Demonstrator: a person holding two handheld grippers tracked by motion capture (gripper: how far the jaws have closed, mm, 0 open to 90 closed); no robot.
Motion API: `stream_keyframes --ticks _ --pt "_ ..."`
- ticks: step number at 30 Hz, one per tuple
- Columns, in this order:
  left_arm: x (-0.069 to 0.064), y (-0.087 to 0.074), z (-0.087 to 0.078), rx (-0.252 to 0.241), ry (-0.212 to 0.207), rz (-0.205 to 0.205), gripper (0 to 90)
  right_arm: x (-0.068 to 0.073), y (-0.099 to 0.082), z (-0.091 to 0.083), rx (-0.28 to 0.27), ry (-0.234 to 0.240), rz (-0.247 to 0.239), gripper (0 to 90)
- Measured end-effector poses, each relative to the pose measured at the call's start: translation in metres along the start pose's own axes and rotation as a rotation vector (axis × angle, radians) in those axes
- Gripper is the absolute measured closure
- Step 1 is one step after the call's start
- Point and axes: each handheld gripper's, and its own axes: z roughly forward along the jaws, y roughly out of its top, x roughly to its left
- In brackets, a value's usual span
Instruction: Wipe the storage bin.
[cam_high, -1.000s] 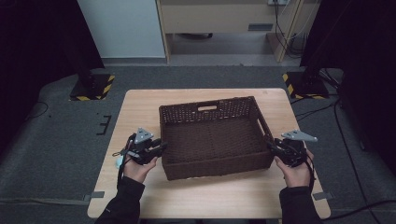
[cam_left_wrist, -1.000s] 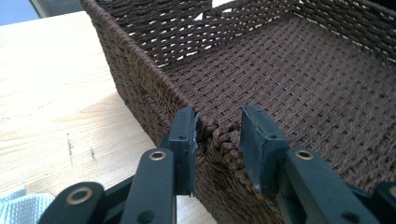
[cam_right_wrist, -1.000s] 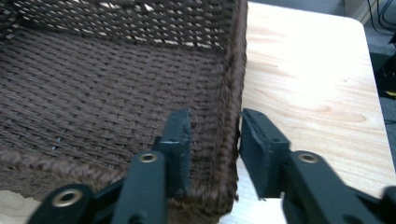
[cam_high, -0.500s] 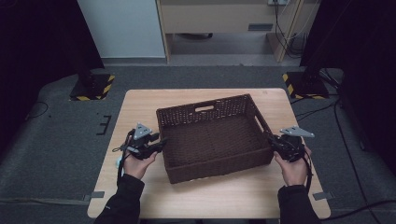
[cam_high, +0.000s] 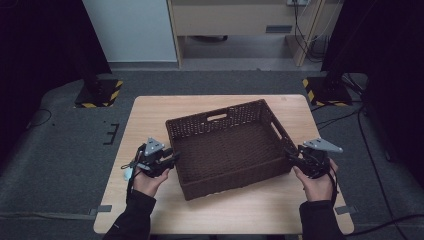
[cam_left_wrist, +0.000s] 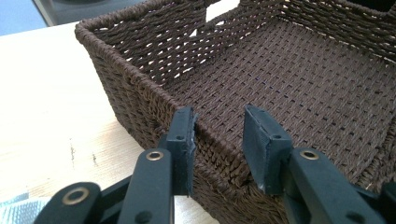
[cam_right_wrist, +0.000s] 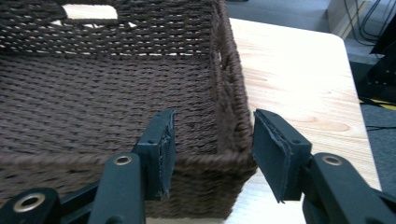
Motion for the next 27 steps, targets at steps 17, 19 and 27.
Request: stream_keyframes --ticks 17,19,27 --pt "0.0 0.0 -0.002 -0.025 0.006 0.019 56.1 0.002 -0.002 0.002 0.031 0.011 0.034 49.7" --pt "0.005 0.001 0.001 -0.032 0.007 0.005 55.5 0.001 -0.002 0.003 0.031 0.013 0.036 49.9" --pt "0.009 -0.001 0.006 -0.025 -0.014 -0.03 53.5 0.001 0.0 0.006 -0.002 -0.004 0.044 47.6"
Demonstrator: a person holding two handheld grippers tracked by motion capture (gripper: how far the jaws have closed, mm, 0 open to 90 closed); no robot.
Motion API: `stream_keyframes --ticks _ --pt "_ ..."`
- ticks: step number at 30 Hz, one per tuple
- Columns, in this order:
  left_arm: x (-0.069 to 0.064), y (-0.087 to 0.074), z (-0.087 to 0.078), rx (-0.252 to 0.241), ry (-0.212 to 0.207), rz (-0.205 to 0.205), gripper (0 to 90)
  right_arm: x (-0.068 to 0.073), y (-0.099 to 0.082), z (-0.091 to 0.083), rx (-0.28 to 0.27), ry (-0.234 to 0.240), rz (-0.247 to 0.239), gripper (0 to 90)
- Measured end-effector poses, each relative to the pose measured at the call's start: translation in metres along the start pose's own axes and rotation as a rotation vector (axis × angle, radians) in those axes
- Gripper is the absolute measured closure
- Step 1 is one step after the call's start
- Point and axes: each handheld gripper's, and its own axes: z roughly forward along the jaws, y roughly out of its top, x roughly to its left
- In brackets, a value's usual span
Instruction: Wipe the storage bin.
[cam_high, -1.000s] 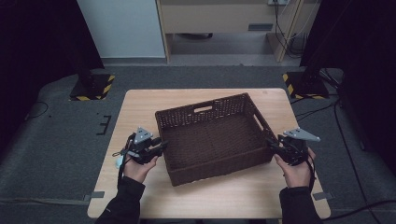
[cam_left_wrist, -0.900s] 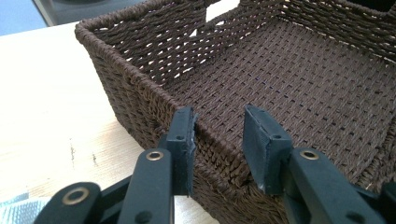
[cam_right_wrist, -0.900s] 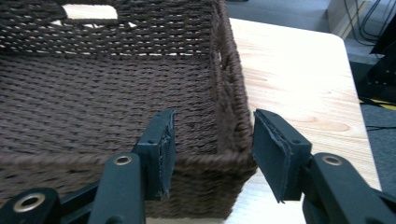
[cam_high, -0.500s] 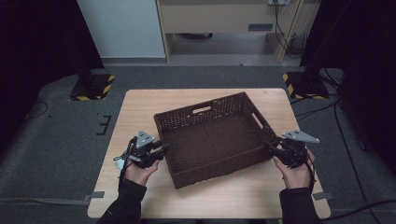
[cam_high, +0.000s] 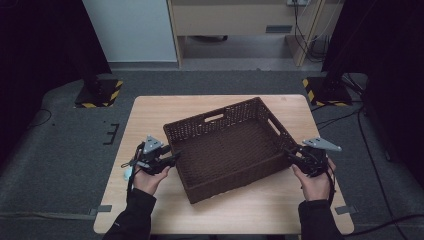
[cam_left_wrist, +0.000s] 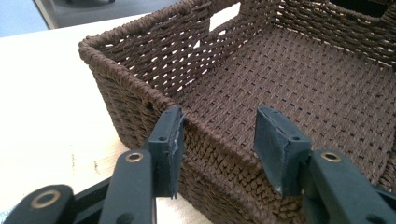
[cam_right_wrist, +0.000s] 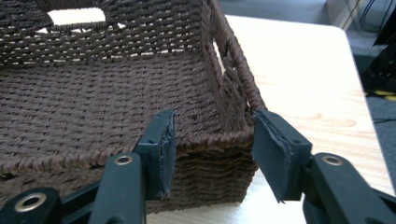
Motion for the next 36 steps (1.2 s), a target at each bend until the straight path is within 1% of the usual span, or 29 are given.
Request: stream_keyframes --ticks 2,4,6,7,8,9,10,11,13,15,18,20,22,24,25,27,29,31,32,35,36 --pt "-0.003 -0.001 -0.002 0.0 0.0 0.001 55.3 0.003 0.001 -0.001 -0.012 0.019 -0.001 43.6" --pt "-0.007 -0.003 -0.004 -0.005 0.005 0.004 55.1 0.008 0.001 0.0 -0.016 0.021 0.004 41.9" --pt "-0.01 -0.003 -0.005 -0.004 0.014 0.026 54.9 0.014 0.0 0.003 -0.001 0.014 -0.002 41.2" --pt "-0.011 -0.002 -0.006 0.003 0.015 0.038 54.7 0.015 -0.001 0.004 -0.006 0.01 -0.009 40.9" --pt "-0.011 -0.001 -0.007 0.003 0.013 0.047 54.7 0.016 -0.001 0.005 -0.007 0.009 -0.003 41.3" --pt "-0.01 0.001 -0.008 -0.008 0.005 0.044 55.7 0.015 0.0 0.005 -0.005 0.01 -0.002 41.4" --pt "-0.009 0.002 -0.008 -0.017 0.007 0.042 54.4 0.014 -0.001 0.006 -0.005 0.016 0.01 41.7" --pt "-0.006 0.004 -0.01 -0.031 0.018 0.037 51.9 0.013 -0.001 0.006 -0.005 0.026 0.02 42.3" --pt "-0.002 0.006 -0.011 -0.042 0.023 0.024 49.5 0.01 -0.001 0.009 -0.009 0.043 0.046 42.6" --pt "0.004 0.008 -0.011 -0.048 0.029 0.002 48.7 0.01 -0.001 0.011 -0.014 0.031 0.033 42.9" --pt "0.012 0.005 -0.006 -0.027 0.04 -0.004 48.4 0.011 0.001 0.015 -0.017 0.002 0.01 43.0" --pt "0.014 0.003 -0.003 -0.023 0.016 -0.014 48.4 0.012 0.002 0.017 -0.021 -0.012 0.0 43.0" --pt "0.012 0.003 -0.003 -0.022 0.017 0.002 49.3 0.014 0.002 0.016 -0.022 -0.016 -0.007 42.6" --pt "0.007 0.003 -0.002 -0.001 0.001 0.024 51.1 0.015 0.003 0.014 -0.032 -0.005 -0.011 38.9" --pt "0.004 0.003 -0.002 -0.001 0.005 0.036 52.1 0.016 0.003 0.012 -0.037 0.002 -0.011 37.8" --pt "-0.001 0.002 -0.002 0.005 0.034 0.063 50.8 0.019 0.003 0.01 -0.037 0.005 -0.02 36.1" --pt "-0.003 0.002 -0.003 0.014 0.036 0.065 49.8 0.024 0.002 0.011 -0.029 0.003 -0.024 34.8" --pt "-0.004 0.001 -0.003 0.011 0.035 0.062 49.8 0.026 0.0 0.014 -0.02 0.007 -0.02 33.9" --pt "-0.004 0.001 -0.003 0.012 0.034 0.063 49.8 0.027 -0.001 0.016 -0.028 0.008 -0.013 33.6" --pt "-0.002 0.004 -0.005 0.01 0.017 0.062 50.1 0.025 -0.001 0.019 -0.025 0.005 -0.003 33.9" --pt "-0.001 0.005 -0.006 0.002 0.025 0.056 50.8 0.024 -0.001 0.019 -0.024 0.005 -0.001 34.1"
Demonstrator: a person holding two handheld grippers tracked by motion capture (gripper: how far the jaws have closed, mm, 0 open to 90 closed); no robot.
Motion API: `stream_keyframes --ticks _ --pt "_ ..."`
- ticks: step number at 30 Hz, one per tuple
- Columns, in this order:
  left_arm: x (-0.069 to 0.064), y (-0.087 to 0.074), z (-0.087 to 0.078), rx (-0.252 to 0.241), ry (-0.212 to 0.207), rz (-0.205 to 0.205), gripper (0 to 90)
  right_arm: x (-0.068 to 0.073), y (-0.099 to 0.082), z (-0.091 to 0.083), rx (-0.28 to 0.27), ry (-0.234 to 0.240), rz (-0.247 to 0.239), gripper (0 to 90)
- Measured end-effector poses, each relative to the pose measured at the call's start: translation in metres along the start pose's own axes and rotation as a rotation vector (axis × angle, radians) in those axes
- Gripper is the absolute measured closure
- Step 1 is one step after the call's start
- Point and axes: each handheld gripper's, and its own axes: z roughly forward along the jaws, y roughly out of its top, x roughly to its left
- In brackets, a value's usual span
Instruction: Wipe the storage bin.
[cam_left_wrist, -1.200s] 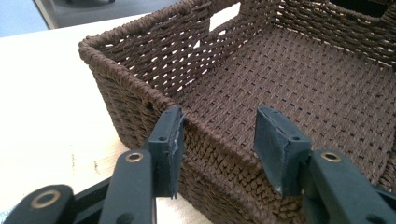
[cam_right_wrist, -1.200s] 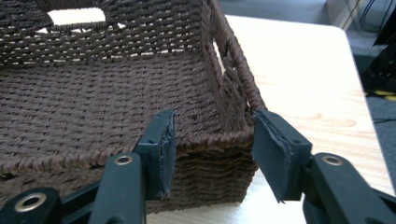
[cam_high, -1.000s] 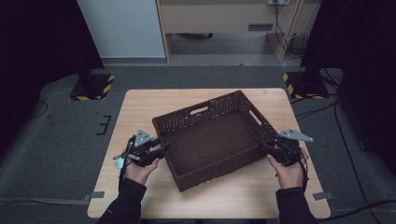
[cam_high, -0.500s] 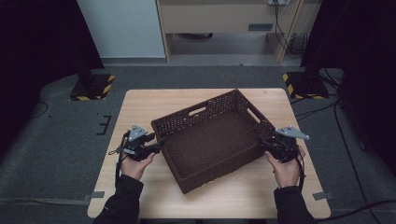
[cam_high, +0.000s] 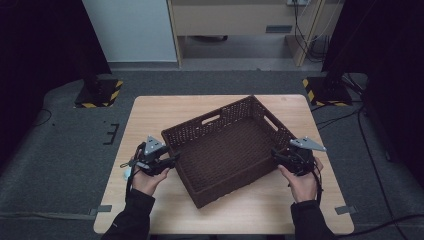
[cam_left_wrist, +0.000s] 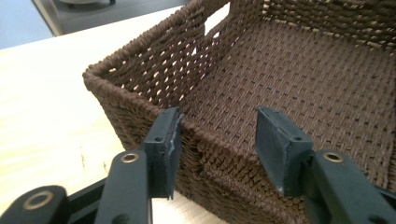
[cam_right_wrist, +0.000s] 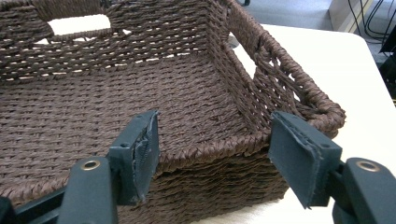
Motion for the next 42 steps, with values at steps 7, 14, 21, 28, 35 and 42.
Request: stream_keyframes --ticks 7,14,21,28,35,42 --pt "0.006 -0.002 0.006 0.0 0.007 -0.022 44.2 -0.003 0.002 0.007 -0.009 -0.017 -0.018 34.4" --pt "0.0 -0.005 0.005 -0.005 0.036 -0.009 44.2 0.002 0.002 0.002 -0.026 -0.003 -0.018 32.1" --pt "-0.001 -0.003 0.0 -0.006 0.016 -0.001 46.7 0.012 0.0 0.004 0.002 0.024 -0.014 31.4" --pt "0.009 -0.003 0.002 -0.016 0.004 -0.039 43.0 0.005 0.001 0.011 -0.007 0.013 -0.018 32.6" --pt "0.003 -0.005 0.001 -0.007 0.02 -0.014 43.6 0.006 0.002 0.008 -0.036 0.015 -0.01 32.3" --pt "0.004 -0.002 -0.003 0.002 0.007 -0.002 44.6 0.018 -0.001 0.007 -0.007 0.042 -0.007 32.0"
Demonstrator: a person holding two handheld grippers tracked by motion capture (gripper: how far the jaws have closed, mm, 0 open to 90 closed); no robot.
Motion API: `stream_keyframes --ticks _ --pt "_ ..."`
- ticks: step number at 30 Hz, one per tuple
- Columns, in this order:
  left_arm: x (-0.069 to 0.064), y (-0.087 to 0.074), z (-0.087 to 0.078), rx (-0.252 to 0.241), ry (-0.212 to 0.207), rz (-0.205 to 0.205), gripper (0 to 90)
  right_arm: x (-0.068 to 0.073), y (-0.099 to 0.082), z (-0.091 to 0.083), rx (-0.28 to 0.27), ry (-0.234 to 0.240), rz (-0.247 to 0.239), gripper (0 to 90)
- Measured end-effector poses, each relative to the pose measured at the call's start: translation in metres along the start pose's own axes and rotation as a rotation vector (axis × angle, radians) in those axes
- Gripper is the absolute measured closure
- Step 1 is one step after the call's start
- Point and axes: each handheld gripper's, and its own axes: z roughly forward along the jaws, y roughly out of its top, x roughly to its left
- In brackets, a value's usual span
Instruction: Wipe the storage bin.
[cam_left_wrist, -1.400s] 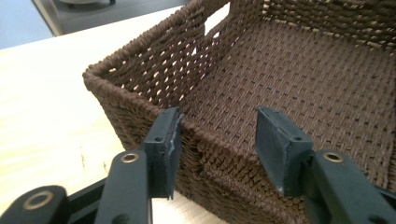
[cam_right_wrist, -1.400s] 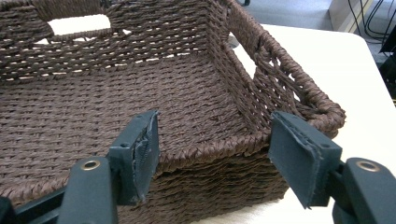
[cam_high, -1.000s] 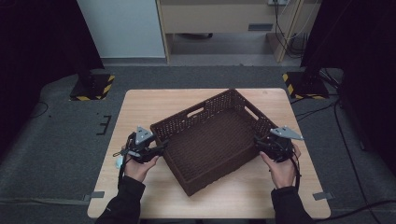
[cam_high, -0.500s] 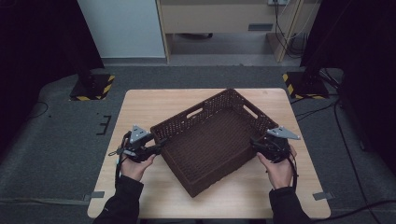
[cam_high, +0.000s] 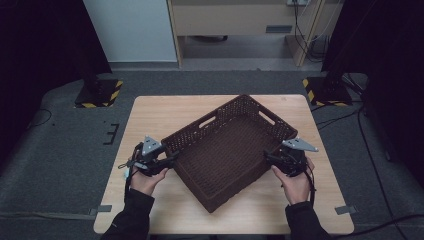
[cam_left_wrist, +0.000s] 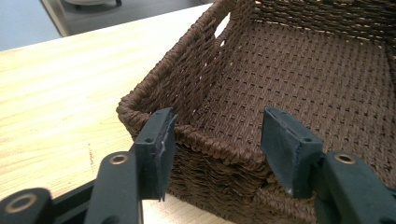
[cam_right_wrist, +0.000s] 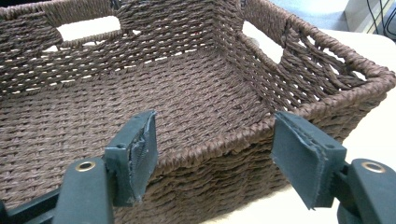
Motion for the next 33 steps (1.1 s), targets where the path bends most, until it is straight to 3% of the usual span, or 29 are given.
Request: stream_keyframes --ticks 7,12,17,23,28,30,33 --pt "0.017 0.006 -0.003 -0.04 0.033 -0.029 45.6 -0.004 0.002 0.006 0.003 -0.009 0.0 32.7" --pt "0.024 0.004 0.009 -0.006 0.051 -0.034 47.1 -0.004 0.002 0.01 -0.014 -0.028 -0.01 33.2" --pt "0.027 0.001 0.011 -0.009 0.032 -0.038 48.2 -0.001 0.003 0.002 -0.03 0.007 -0.01 31.6" --pt "0.021 0.0 0.004 0.015 0.023 -0.026 47.9 0.012 0.0 0.002 0.01 0.012 -0.035 31.9" --pt "0.025 0.006 0.0 0.001 0.006 -0.033 51.8 0.008 -0.001 0.005 0.007 0.029 -0.005 34.0" --pt "0.026 0.006 0.002 -0.005 0.006 -0.032 53.3 0.007 -0.001 0.006 0.005 0.024 -0.016 34.3" --pt "0.027 0.003 0.008 0.028 0.003 -0.019 56.9 0.006 0.0 0.01 -0.001 0.01 -0.02 35.0"
